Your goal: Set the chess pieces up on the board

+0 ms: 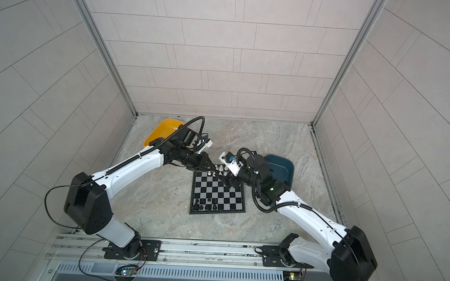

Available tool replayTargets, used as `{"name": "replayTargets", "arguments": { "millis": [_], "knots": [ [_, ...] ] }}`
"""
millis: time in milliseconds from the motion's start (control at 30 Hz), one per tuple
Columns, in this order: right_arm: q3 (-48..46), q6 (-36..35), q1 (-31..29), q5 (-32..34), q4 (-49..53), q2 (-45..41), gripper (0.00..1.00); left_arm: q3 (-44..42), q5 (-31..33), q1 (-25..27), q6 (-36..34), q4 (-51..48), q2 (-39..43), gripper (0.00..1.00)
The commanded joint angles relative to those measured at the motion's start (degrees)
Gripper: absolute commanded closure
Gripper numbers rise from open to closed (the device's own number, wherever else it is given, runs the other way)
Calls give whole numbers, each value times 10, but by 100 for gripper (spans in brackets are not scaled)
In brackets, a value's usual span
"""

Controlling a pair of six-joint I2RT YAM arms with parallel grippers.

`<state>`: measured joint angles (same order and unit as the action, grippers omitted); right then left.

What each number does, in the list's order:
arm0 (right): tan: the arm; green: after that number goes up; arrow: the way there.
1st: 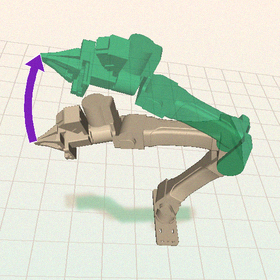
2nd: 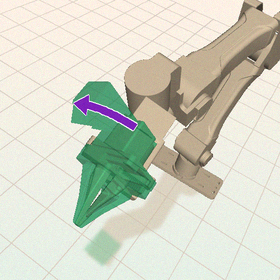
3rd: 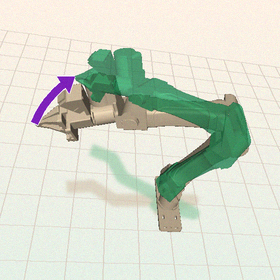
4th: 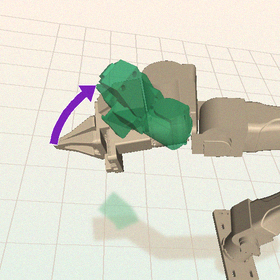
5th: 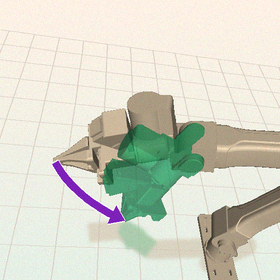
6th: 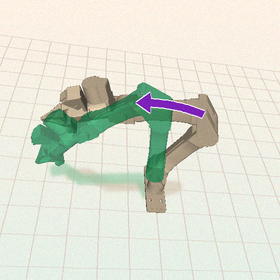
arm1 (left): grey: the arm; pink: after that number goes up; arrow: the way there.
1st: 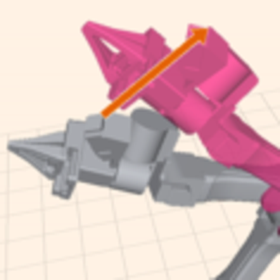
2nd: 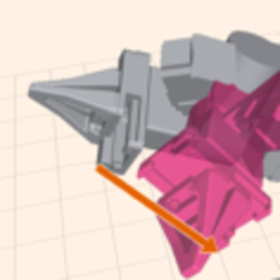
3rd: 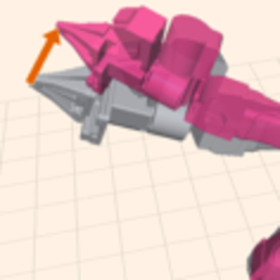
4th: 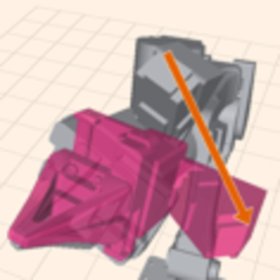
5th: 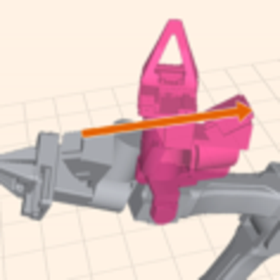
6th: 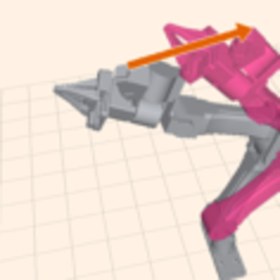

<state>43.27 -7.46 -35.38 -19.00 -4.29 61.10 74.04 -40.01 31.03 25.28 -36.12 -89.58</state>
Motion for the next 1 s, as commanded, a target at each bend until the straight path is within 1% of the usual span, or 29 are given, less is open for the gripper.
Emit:
{"name": "replayTargets", "arguments": {
  "millis": [0,33,67,100,133,167,200,267,300,400,500,567,767,967],
  "knots": [
    [23,103,19,130,83,-53,1,14,106,30,-51,-58,31,98],
    [32,133,27,177,113,-63,1,13,123,40,-60,-65,33,98],
    [47,182,40,227,159,-74,1,12,144,57,-68,-73,33,98],
    [66,217,62,250,209,-81,1,12,166,74,-76,-78,31,98],
    [79,238,85,252,245,-84,1,11,185,90,-83,-85,28,98],
    [89,275,117,246,279,-86,1,13,204,109,-88,-89,22,98],
    [89,307,153,214,295,-86,1,14,220,127,-91,-93,15,98],
    [65,346,205,148,282,-94,1,16,251,161,-90,-93,3,98],
    [49,361,216,150,273,-103,1,18,267,178,-90,-93,-3,98],
    [19,378,226,179,270,-133,1,28,316,230,-91,-92,-25,98],
    [-5,385,228,189,272,-154,1,34,333,266,-80,-74,-54,98],
    [-19,384,229,181,265,-163,1,33,346,284,-67,-57,-72,99],
    [-34,371,232,154,261,-170,1,11,378,311,-57,-41,-102,99],
    [-40,365,236,140,256,-165,0,-9,378,312,-45,-22,-116,99]
  ]
}}
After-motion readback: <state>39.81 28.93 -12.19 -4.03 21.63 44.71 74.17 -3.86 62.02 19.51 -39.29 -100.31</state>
